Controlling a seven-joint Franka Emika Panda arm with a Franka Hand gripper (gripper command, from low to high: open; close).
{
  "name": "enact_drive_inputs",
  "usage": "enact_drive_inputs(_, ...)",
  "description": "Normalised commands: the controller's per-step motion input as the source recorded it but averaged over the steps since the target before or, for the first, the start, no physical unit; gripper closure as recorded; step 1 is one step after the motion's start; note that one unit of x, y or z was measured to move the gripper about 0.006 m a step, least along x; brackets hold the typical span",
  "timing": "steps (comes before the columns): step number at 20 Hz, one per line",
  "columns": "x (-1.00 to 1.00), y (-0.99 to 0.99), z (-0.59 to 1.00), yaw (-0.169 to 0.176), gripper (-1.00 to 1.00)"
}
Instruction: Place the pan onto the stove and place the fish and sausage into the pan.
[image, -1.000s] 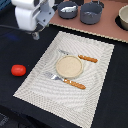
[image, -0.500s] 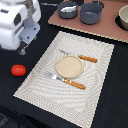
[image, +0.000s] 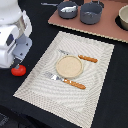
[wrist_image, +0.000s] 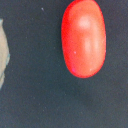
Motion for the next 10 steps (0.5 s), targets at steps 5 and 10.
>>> enact_drive_inputs(5,-0.04,-0.21,-0.33,0.006,-1.00)
enact_drive_inputs(10,-0.18,-0.15,-0.39,0.008,-1.00)
